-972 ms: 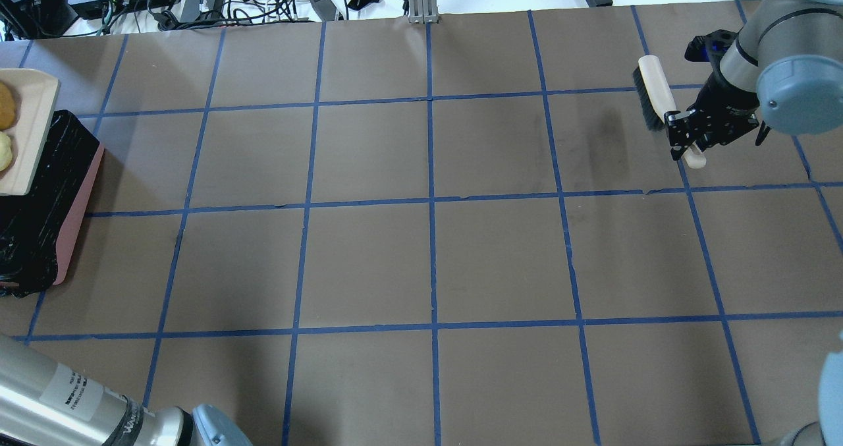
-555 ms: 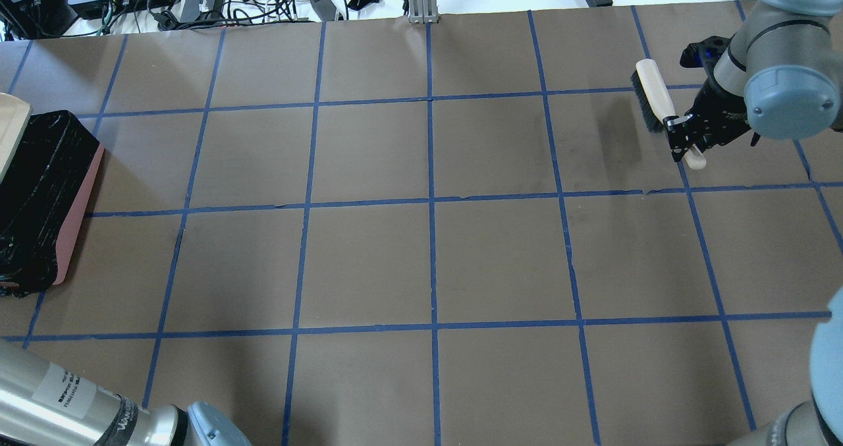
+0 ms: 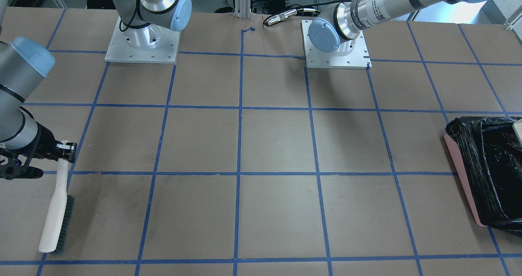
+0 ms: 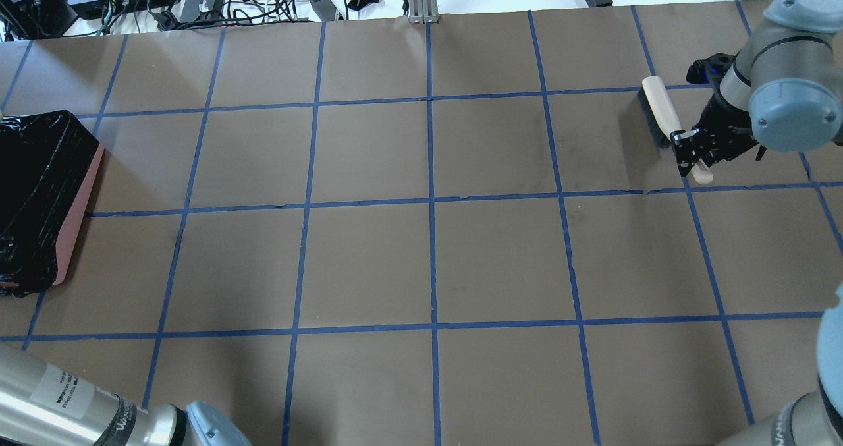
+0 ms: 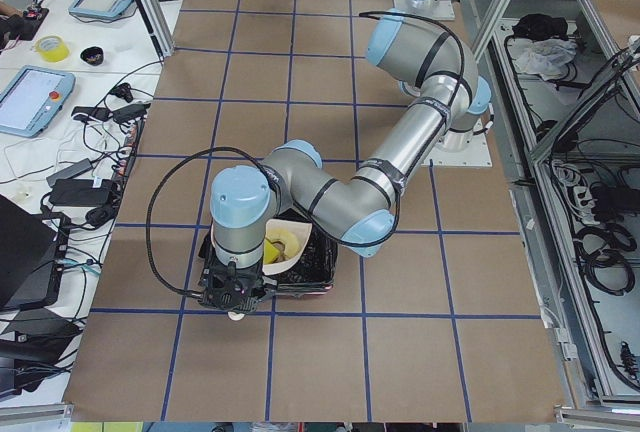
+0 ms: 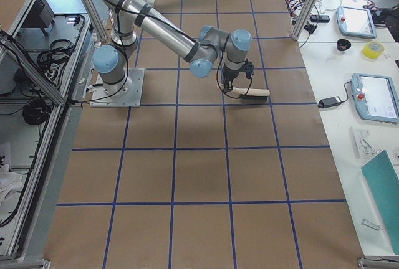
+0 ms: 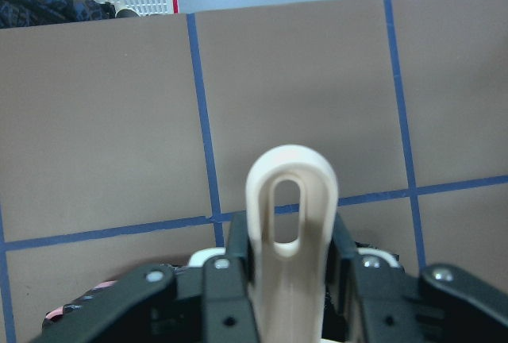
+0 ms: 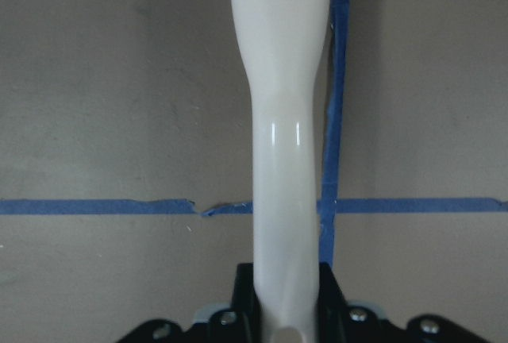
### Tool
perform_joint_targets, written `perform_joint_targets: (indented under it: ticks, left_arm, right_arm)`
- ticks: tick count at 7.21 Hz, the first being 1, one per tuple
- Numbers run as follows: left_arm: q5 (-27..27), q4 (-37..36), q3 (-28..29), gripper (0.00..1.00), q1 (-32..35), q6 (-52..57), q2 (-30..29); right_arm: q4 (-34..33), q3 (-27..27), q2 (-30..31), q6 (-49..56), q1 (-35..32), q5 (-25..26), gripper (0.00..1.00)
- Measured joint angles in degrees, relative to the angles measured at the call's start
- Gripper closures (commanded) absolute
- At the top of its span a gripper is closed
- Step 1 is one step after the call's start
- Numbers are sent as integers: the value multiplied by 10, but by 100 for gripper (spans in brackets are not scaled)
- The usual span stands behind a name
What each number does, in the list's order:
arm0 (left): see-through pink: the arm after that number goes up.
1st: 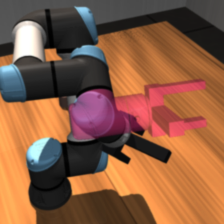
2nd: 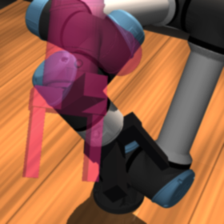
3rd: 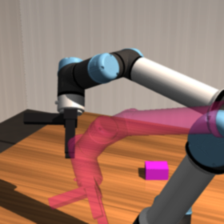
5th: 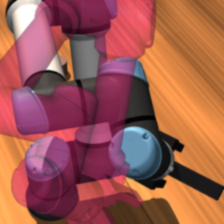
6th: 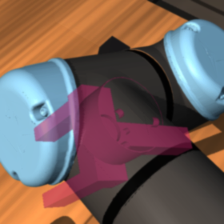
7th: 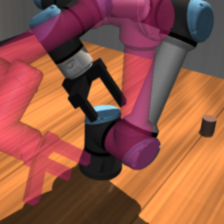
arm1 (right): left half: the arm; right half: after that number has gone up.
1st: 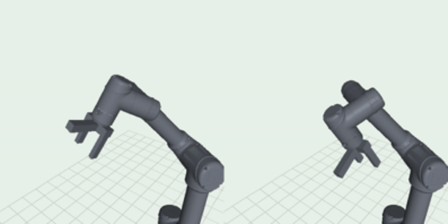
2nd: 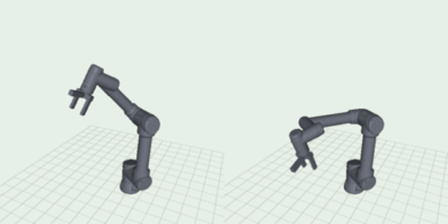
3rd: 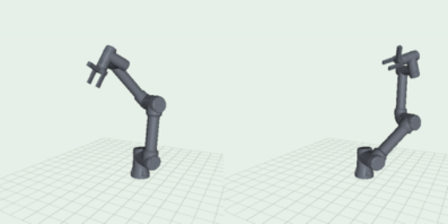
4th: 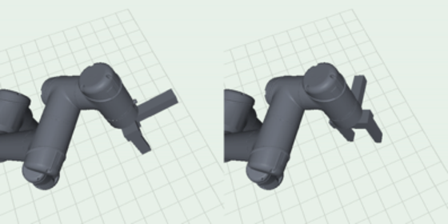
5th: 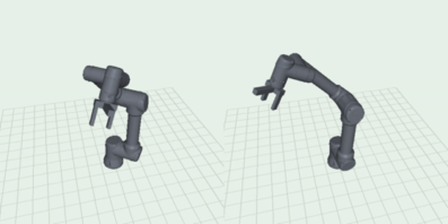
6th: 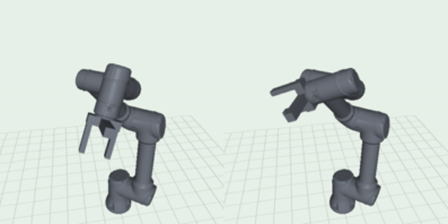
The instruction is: Sweep and dump trash into bin
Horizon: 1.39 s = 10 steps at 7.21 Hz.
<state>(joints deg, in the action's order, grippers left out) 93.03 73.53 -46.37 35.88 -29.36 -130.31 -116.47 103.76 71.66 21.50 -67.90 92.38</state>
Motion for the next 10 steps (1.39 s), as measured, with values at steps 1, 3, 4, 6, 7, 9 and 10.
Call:
perform_joint_targets:
  ticks: [1, 3, 4, 6, 7, 9, 10]
  left_arm:
    - [0, -31, -4, 100, 1, 1, 1]
    - [29, -97, -40, 100, 3, 24, 7]
    - [61, -133, -68, 100, 7, 36, 12]
    - [126, -181, -120, 100, 21, 44, 29]
    - [165, -190, -132, 100, 31, 47, 37]
    - [233, -204, -139, 100, 61, 54, 50]
    - [254, -223, -142, 100, 76, 54, 52]
  right_arm:
    - [-3, 9, 2, 13, 11, -1, 80]
    - [-3, 16, 17, 17, 15, -4, 80]
    - [-4, 17, 21, 14, 14, -6, 80]
    - [-3, 17, 21, 10, 12, -12, 80]
    - [-3, 17, 21, 10, 11, -19, 79]
    - [-3, 18, 20, 12, 8, -23, 79]
    - [-3, 18, 19, 15, 7, -22, 77]
